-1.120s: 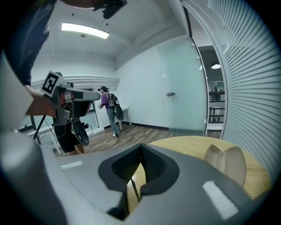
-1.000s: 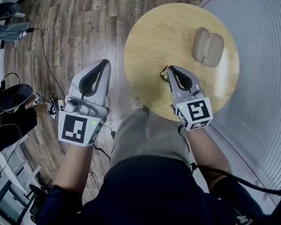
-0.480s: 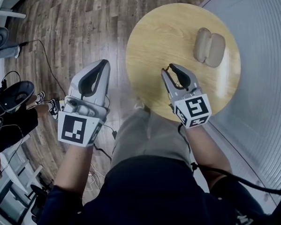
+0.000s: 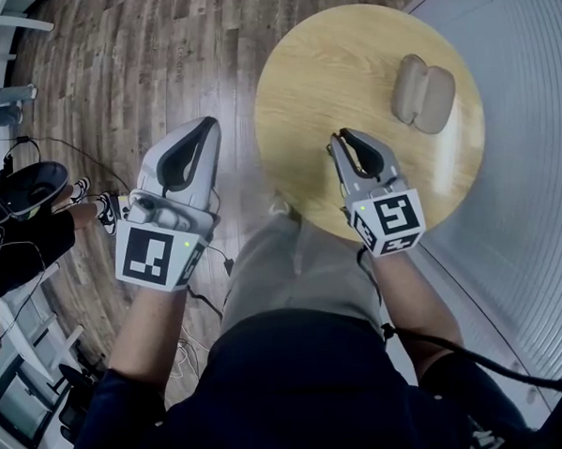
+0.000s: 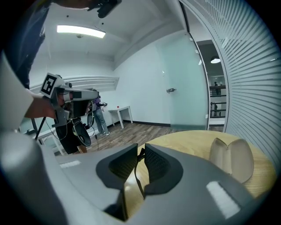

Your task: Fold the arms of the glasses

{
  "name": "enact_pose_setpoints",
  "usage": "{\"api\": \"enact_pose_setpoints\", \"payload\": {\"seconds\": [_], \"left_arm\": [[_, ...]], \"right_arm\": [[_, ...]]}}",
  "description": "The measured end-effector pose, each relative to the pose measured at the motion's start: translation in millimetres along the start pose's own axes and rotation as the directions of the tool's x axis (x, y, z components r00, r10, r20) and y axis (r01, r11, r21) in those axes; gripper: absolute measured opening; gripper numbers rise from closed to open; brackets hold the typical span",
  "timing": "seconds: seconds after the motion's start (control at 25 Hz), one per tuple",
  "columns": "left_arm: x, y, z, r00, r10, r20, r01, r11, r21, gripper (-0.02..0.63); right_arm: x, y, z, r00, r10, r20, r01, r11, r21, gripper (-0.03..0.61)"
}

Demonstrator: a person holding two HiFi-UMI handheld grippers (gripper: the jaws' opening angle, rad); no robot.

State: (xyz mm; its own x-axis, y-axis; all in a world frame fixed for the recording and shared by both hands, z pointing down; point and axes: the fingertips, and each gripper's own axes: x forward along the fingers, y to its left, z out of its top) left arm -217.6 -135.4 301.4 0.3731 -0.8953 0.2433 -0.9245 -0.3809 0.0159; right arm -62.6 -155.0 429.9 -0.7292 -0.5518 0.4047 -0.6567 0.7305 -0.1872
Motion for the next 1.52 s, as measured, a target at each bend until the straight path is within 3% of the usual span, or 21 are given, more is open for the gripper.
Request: {"api": "enact_pose_setpoints", "payload": {"seconds": [0.6,0.8,1.08,1.52], "left_arm": [[-1.9,-20.3,2.6,0.999,-0.036,0.014,0.036,0.999,0.01,0.002],[2.1,-28.6,1.7,0.999,-0.049,-0.014,0.05,0.998,0.035,0.002],[14.9,-45.7,10.9,0.995,-0.092,0.041,0.09,0.995,0.045,0.001],[22.7,-69.2,1.2,0.994,-0.105,-0.004,0.105,0.992,0.07,0.002]], "right_arm": [[-23.3,-1.3,-2.7,0.999,-0.025,0.025,0.024,0.999,0.021,0.058],[-32.1,-4.1,-3.5,0.999,-0.033,0.029,0.032,0.999,0.026,0.058],[-42.6,-14.0,-12.3,0.998,-0.05,0.028,0.049,0.998,0.041,0.058],[-57.1,-19.7,-27.9,0.998,-0.056,0.03,0.054,0.997,0.048,0.06]]}}
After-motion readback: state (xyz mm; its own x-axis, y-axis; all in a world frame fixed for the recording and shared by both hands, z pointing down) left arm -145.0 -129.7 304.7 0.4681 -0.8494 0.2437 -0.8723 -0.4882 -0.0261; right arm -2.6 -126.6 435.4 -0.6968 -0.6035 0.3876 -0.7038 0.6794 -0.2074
